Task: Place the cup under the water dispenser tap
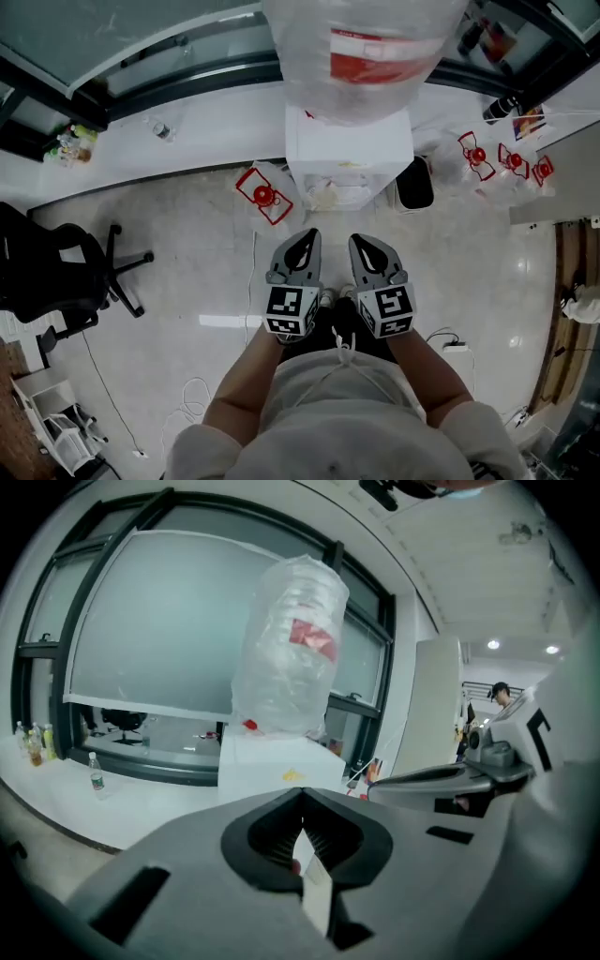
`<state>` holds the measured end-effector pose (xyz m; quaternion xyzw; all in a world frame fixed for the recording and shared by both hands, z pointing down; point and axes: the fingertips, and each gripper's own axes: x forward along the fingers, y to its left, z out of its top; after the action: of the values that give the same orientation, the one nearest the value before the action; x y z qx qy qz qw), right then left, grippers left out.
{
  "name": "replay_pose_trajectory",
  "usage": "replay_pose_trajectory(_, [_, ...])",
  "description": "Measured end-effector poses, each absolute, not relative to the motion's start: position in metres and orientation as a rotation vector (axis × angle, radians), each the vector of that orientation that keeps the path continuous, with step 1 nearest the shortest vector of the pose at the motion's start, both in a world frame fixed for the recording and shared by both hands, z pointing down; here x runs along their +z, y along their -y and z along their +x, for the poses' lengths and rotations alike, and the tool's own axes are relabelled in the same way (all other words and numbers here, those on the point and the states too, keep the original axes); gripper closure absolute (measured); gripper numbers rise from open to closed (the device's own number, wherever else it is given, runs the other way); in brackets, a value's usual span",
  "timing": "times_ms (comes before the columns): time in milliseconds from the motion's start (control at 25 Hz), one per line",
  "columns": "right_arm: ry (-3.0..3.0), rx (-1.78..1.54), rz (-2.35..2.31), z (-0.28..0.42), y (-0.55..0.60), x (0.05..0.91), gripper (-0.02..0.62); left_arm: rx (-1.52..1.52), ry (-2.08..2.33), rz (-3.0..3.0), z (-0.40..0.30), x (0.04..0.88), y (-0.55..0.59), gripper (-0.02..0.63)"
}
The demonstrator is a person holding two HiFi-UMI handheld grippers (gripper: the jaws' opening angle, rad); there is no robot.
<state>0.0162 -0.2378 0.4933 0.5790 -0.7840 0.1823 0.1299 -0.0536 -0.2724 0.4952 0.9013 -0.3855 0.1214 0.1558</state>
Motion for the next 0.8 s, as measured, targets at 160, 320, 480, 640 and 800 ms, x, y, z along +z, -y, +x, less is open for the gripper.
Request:
replay_pose_trajectory(160, [2.275,0.454,1.760,0.022,0.246,0.456,0.568,0.256,1.093,2.654,-0.050,0.444,0.275,0.586])
replay_pose_trajectory(320, [2.281,0.346,1.818,0.026,0.251,0.421,0.568,0.197,1.105,2.741,-0.054,0.400,0.276,0.586])
replay_pose_trajectory(480, [2.307,0.245,1.856,0.029,0.259,0.385,0.568,0.130,1.130,2.784,-0.061,0.361,0.284,0.586])
replay_pose_trajectory(640, [2.343,0.166,1.879,0.028,0.266,0.351,0.568,0.066,1.154,2.817,-0.068,0.325,0.294,0.586])
replay_pose_trajectory(800, [2.410,0.100,1.889,0.025,0.272,0.319,0.568,-0.011,1.170,2.830,-0.071,0.296,0.299,0.586])
